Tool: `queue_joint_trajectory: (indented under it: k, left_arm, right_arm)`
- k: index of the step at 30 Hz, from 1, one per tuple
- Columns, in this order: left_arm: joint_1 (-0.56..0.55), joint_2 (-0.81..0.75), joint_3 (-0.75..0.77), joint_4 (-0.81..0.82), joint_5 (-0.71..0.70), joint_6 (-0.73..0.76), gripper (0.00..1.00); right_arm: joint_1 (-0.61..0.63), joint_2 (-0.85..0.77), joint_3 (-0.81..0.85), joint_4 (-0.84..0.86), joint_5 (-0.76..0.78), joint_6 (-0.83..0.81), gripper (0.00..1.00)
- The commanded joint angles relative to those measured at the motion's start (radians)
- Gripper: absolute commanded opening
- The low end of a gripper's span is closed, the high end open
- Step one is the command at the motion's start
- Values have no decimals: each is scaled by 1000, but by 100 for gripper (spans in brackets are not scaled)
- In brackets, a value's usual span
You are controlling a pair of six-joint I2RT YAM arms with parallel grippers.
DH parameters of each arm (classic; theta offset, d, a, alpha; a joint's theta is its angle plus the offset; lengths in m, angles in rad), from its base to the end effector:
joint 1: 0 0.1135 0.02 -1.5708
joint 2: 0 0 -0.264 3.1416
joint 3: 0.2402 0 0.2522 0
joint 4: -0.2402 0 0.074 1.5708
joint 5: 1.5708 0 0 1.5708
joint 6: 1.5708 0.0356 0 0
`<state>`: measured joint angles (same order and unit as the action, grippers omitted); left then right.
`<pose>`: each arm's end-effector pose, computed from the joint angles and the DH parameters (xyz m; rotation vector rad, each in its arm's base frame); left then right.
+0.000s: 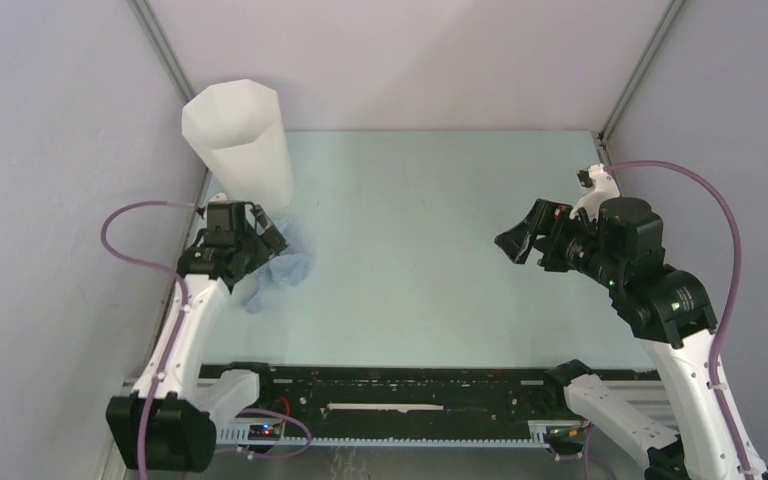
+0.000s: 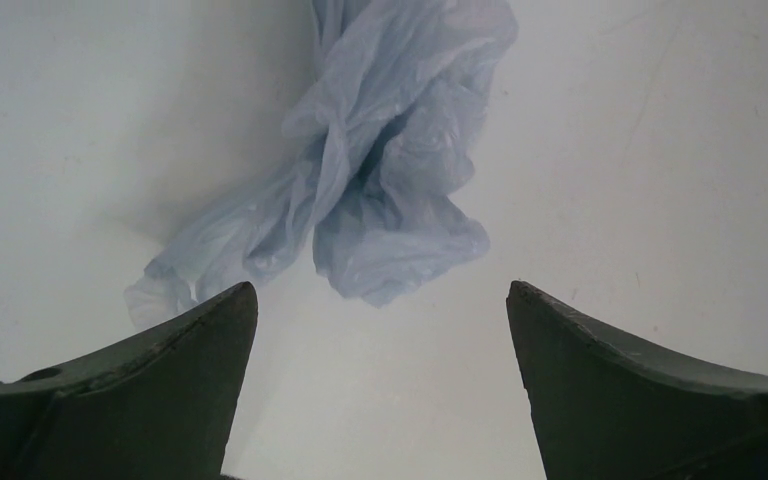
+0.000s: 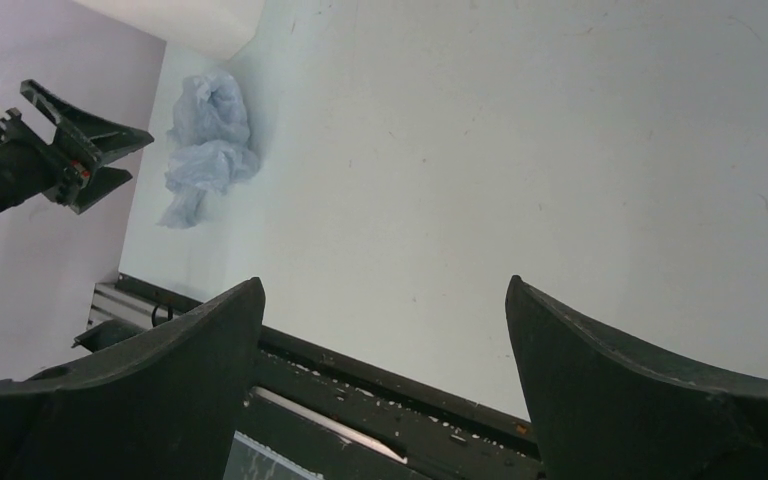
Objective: Put the trash bags into the trash bin
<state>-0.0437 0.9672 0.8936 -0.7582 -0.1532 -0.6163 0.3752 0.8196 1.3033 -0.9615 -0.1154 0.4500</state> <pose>0.1925 -0.0030 0.2920 -0.7439 2.2751 -0.1265 0.1156 0.0499 0.4232 0.0048 2.1050 0.6245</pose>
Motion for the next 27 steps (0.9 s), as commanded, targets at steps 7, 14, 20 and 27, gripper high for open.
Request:
queue_joint_trajectory:
  k: [7, 14, 20, 27]
  left_arm:
    - [86, 276, 15, 180, 24, 100, 100]
    - [85, 345, -39, 240, 182, 58, 88]
    - [36, 292, -116, 312, 309, -19, 49]
    - [-119, 264, -116, 350, 366, -108, 25]
  right_arm:
    - [-34, -12, 0, -21, -58, -36, 100]
    - [-36, 8, -5, -35, -78, -24, 100]
    - [-41, 21, -18, -41, -101, -11, 99]
    - [-42, 50, -37, -43, -139, -2, 99]
